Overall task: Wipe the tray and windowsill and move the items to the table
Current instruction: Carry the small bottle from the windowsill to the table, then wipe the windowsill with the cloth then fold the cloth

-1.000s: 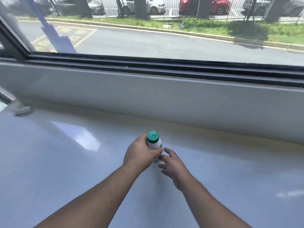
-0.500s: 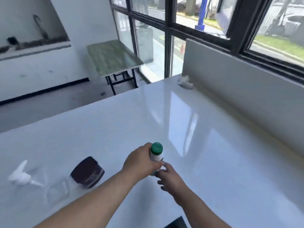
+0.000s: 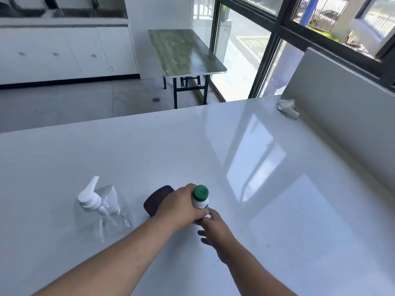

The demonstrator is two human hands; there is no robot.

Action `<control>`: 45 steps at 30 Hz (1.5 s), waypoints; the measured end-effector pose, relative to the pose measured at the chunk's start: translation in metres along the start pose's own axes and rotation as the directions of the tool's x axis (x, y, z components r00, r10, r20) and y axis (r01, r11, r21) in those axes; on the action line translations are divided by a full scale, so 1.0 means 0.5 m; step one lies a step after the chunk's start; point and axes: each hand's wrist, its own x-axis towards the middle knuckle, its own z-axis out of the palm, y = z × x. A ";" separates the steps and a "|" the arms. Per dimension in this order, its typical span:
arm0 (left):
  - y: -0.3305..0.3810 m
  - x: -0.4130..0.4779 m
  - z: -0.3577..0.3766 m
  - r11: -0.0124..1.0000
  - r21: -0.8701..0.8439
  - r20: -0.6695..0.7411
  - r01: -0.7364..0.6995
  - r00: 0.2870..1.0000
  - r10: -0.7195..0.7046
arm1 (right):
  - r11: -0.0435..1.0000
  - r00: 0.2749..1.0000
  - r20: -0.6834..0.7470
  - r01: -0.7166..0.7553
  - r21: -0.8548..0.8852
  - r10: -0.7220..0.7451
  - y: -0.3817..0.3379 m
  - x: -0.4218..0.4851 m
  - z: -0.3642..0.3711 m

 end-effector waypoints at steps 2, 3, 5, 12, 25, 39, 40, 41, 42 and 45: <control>-0.014 0.003 0.006 0.999 -0.035 0.043 0.013 0.999 -0.011 | 1.000 1.000 -0.010 -0.016 0.010 0.016 0.009 0.004 0.006; -0.019 0.004 0.008 0.999 -0.048 0.063 0.018 0.998 -0.015 | 1.000 1.000 -0.014 -0.019 0.008 0.019 0.013 0.006 0.009; -0.023 0.005 0.004 0.997 -0.070 0.083 0.020 0.996 -0.014 | 1.000 1.000 -0.021 -0.015 -0.015 0.015 0.014 0.006 0.014; 0.065 -0.019 -0.075 0.994 0.000 0.027 -0.109 0.994 0.109 | 0.892 0.954 -0.191 0.131 -0.434 -0.233 -0.064 -0.076 -0.057; 0.680 -0.160 0.006 0.710 0.265 -0.065 -0.652 0.723 0.688 | 0.522 0.438 -0.502 -0.084 -0.849 -0.746 -0.174 -0.588 -0.530; 1.201 -0.759 0.400 0.147 0.190 0.133 -0.971 0.174 0.976 | 0.700 0.028 -0.772 -0.402 -0.590 -0.635 0.205 -1.347 -0.846; 1.219 -0.800 0.424 0.125 0.187 0.136 -0.974 0.151 0.979 | 0.709 0.002 -0.779 -0.414 -0.572 -0.627 0.235 -1.390 -0.854; 1.236 -0.840 0.449 0.105 0.174 0.137 -0.979 0.130 0.982 | 0.715 -0.020 -0.784 -0.427 -0.554 -0.620 0.265 -1.429 -0.862; 1.251 -0.878 0.474 0.086 0.154 0.141 -0.984 0.108 0.984 | 0.720 -0.040 -0.789 -0.440 -0.537 -0.613 0.294 -1.467 -0.869; 1.290 -0.988 0.554 0.033 0.112 0.169 -0.993 0.052 0.984 | 0.739 -0.087 -0.806 -0.466 -0.487 -0.586 0.378 -1.561 -0.886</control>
